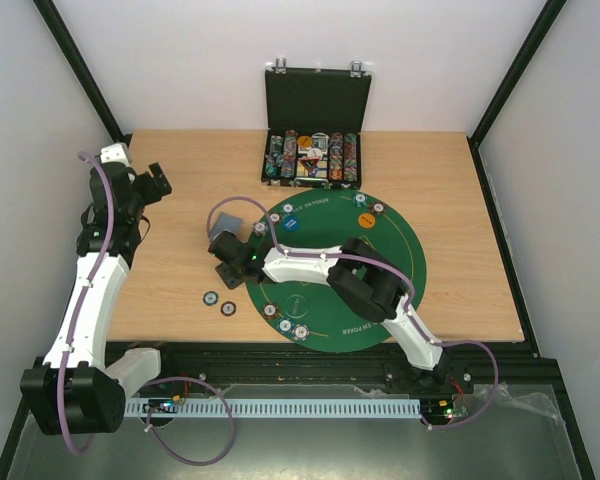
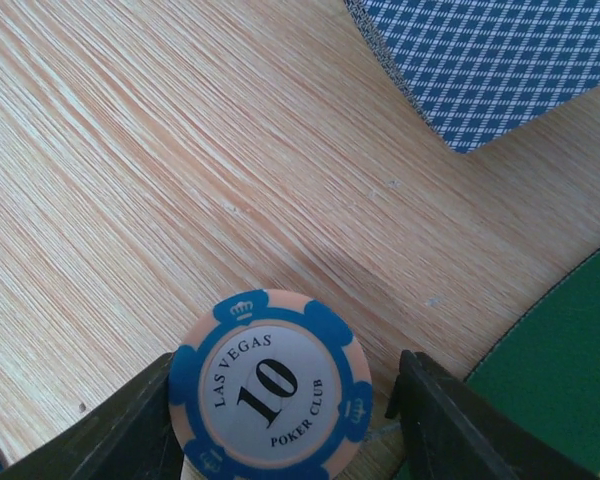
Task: Distribute texas hold em gaming equipment
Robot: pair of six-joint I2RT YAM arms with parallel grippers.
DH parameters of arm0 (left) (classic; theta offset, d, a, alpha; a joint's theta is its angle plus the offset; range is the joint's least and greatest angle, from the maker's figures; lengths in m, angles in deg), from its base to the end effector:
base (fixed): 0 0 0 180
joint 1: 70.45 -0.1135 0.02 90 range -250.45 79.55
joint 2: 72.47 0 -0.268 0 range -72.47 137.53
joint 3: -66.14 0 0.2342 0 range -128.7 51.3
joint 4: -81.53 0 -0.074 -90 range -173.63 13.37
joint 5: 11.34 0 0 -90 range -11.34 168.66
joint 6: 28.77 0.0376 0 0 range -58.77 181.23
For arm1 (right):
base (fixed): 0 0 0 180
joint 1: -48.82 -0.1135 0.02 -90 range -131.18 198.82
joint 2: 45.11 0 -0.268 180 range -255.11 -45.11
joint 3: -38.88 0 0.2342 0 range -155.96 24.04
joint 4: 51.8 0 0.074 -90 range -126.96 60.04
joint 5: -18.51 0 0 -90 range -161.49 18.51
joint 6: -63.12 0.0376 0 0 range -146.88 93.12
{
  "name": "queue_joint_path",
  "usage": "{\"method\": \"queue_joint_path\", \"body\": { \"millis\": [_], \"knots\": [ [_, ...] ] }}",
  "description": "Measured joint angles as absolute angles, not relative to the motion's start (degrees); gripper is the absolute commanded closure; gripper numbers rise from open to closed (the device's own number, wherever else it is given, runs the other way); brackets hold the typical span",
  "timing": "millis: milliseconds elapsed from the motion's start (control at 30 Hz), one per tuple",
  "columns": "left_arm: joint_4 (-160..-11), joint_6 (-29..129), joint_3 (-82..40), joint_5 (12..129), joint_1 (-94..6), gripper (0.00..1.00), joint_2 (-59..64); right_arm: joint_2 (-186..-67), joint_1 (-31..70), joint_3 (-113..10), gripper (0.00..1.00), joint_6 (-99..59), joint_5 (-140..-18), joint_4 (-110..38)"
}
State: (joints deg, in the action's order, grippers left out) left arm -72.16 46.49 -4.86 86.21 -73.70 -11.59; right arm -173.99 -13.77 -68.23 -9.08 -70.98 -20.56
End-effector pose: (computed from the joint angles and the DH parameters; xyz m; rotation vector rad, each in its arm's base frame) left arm 0.2264 0.0178 0.3578 -0.3795 1.8116 -0.0176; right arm 0.2180 0.4196 0.1461 -0.9827 2.3949 0.5501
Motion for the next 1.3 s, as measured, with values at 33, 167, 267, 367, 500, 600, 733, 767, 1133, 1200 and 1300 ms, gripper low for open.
{"method": "queue_joint_path", "body": {
  "millis": [33,167,267,367,500,600,733,767,1133,1200,1300],
  "knots": [
    [-72.2,46.5,-4.9,86.2,-73.7,0.01,-11.6,-174.0,-13.8,-68.2,0.5,-9.1,-70.9,-20.6],
    [-72.2,46.5,-4.9,86.2,-73.7,0.01,-11.6,-174.0,-13.8,-68.2,0.59,-9.0,-71.1,-20.8],
    [-72.2,46.5,-4.9,86.2,-73.7,0.0,-11.6,-174.0,-13.8,-68.2,0.66,-8.8,-71.1,-20.9],
    [-72.2,46.5,-4.9,86.2,-73.7,0.01,-11.6,-174.0,-13.8,-68.1,0.7,-8.8,-71.0,-20.9],
    [-72.2,46.5,-4.9,86.2,-73.7,0.0,-11.6,-173.7,-13.8,-67.9,0.71,-8.8,-71.1,-21.0],
    [-72.2,46.5,-4.9,86.2,-73.7,0.0,-11.6,-173.3,-13.8,-67.8,0.7,-8.6,-71.1,-20.7],
    [-72.2,46.5,-4.9,86.2,-73.7,0.0,-11.6,-172.6,-13.8,-67.5,0.7,-8.2,-71.1,-19.2],
    [-72.2,46.5,-4.9,86.2,-73.7,0.01,-11.6,-172.3,-13.8,-67.3,0.7,-8.0,-71.1,-18.8],
    [-72.2,46.5,-4.9,86.2,-73.7,0.01,-11.6,-169.1,-13.7,-66.1,0.7,-5.8,-70.3,-16.3],
    [-72.2,46.5,-4.9,86.2,-73.7,0.01,-11.6,-169.0,-13.5,-65.8,0.69,-5.6,-70.3,-16.3],
    [-72.2,46.5,-4.9,86.2,-73.7,0.01,-11.6,-169.0,-13.4,-65.3,0.64,-5.4,-70.6,-16.2]
  ]
}}
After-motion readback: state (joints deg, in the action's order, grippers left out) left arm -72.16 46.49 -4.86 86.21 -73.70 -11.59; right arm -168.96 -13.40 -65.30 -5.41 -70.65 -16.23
